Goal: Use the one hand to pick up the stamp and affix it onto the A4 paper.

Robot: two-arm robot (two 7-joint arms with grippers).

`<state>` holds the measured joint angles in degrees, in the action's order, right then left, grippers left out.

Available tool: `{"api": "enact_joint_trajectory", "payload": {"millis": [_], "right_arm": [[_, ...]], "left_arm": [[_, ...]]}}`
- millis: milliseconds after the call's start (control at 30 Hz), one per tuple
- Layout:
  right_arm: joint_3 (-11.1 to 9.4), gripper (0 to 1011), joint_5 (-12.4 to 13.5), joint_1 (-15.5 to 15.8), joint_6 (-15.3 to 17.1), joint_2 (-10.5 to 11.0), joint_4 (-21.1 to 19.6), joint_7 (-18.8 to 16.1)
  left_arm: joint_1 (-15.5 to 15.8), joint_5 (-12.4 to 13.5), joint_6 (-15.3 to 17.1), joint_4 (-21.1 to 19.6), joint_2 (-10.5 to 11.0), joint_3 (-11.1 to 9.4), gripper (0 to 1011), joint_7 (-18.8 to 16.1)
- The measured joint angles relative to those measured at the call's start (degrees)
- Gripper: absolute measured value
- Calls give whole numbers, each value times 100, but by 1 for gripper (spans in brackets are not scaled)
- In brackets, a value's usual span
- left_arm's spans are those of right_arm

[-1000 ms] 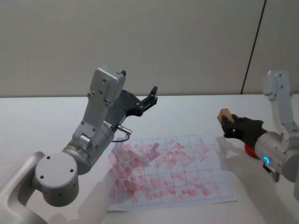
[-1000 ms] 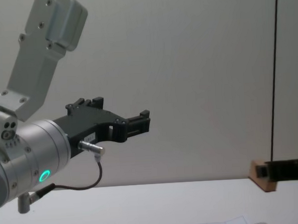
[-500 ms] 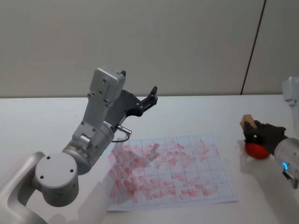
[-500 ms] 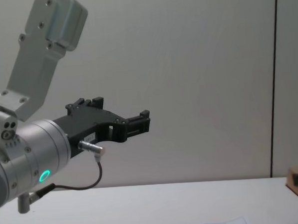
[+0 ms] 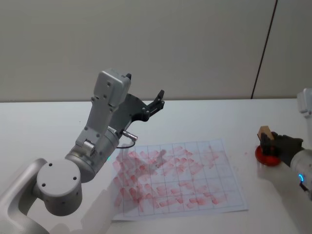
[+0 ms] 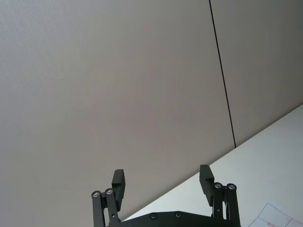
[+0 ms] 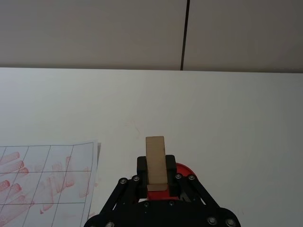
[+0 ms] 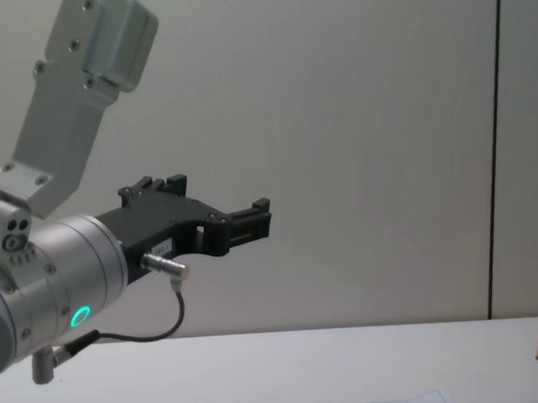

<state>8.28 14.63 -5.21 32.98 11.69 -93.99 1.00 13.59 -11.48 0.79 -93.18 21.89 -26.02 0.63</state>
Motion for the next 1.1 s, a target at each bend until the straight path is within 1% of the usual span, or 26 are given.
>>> {"api": "enact_joint_trajectory", "payload": {"millis": [133, 433, 633, 867, 933, 967, 1000, 1100], "right_arm": [[7, 214, -53, -60, -46, -17, 198, -70], [23, 216, -120, -120, -37, -49, 439, -138], [23, 216, -125, -108, 8, -55, 459, -138], [10, 216, -126, -43, 61, -55, 381, -91], [3, 232, -126, -19, 72, -52, 347, -74], [0, 289, -129, -5, 78, -50, 320, -63], [-1, 289, -132, 1, 79, -49, 310, -58], [-7, 394, -143, 20, 80, -46, 279, -44]], "left_arm": [[0, 0, 0, 0, 0, 0, 1001, 0], [0, 0, 0, 0, 0, 0, 1002, 0], [0, 0, 0, 0, 0, 0, 1001, 0], [0, 0, 0, 0, 0, 0, 1001, 0], [0, 0, 0, 0, 0, 0, 1001, 0], [0, 0, 0, 0, 0, 0, 1001, 0], [0, 0, 0, 0, 0, 0, 1001, 0], [0, 0, 0, 0, 0, 0, 1001, 0]]}}
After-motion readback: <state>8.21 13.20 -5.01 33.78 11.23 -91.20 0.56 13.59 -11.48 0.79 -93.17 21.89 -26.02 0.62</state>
